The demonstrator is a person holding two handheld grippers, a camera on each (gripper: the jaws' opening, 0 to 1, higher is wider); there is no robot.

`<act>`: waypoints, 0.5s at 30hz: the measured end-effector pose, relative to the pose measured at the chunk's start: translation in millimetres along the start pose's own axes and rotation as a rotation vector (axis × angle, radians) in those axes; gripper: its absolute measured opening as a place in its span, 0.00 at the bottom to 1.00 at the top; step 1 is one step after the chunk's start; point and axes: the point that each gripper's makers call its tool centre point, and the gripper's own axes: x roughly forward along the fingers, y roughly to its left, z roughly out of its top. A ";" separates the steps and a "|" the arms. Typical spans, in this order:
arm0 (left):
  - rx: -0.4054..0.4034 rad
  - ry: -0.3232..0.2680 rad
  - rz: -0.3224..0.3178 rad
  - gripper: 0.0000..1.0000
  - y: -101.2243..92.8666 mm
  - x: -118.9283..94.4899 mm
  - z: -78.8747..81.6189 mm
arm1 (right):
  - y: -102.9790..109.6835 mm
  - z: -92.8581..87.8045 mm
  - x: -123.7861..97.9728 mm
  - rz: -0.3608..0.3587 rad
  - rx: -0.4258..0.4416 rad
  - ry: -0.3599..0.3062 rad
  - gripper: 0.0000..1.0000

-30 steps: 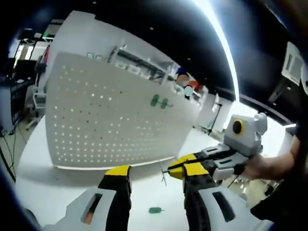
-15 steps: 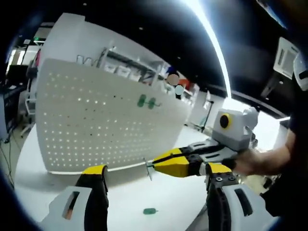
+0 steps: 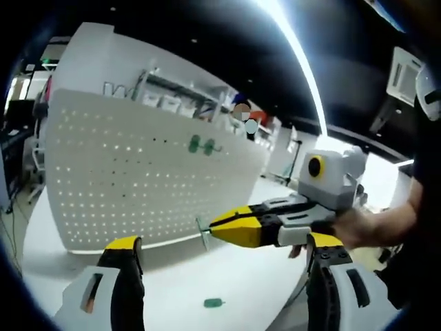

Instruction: Insert the hook assembly into the mounting plate slot until the hook locks in place.

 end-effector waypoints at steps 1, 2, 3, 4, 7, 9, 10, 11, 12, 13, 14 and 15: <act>0.009 0.002 0.006 1.00 1.0 -0.5 0.2 | -0.6 0.1 -0.3 -0.002 0.003 -0.002 0.00; 0.010 0.000 0.008 1.00 1.1 -0.8 0.7 | -2.3 0.6 -0.7 -0.011 0.000 -0.007 0.00; 0.010 -0.002 0.008 1.00 1.1 -1.1 1.3 | -2.8 0.5 -1.2 -0.015 0.000 -0.009 0.00; 0.010 -0.003 0.009 1.00 1.3 -1.4 1.4 | -3.9 0.8 -1.5 -0.020 0.001 -0.013 0.00; 0.000 -0.004 0.025 1.00 6.7 -2.1 0.4 | -9.8 2.9 -4.0 -0.053 0.004 -0.039 0.00; -0.014 -0.005 0.031 1.00 10.4 -3.4 -0.2 | -16.5 4.0 -6.7 -0.089 -0.016 -0.048 0.00; -0.014 -0.005 0.036 1.00 11.6 -4.0 -0.2 | -18.8 5.2 -7.7 -0.101 -0.026 -0.056 0.00; -0.013 -0.003 0.040 1.00 12.3 -4.2 -0.3 | -21.8 6.0 -9.0 -0.116 -0.026 -0.066 0.00; -0.013 -0.004 0.043 1.00 13.4 -4.5 0.1 | -24.6 6.6 -9.8 -0.127 -0.026 -0.072 0.00; -0.014 -0.005 0.045 1.00 14.0 -4.5 0.5 | -27.9 7.1 -10.8 -0.141 -0.030 -0.076 0.00; -0.015 -0.006 0.045 1.00 14.3 -4.3 0.6 | -31.5 7.9 -11.8 -0.157 -0.034 -0.083 0.00; -0.016 -0.007 0.046 1.00 14.7 -4.0 0.8 | -34.9 8.3 -12.6 -0.170 -0.039 -0.088 0.00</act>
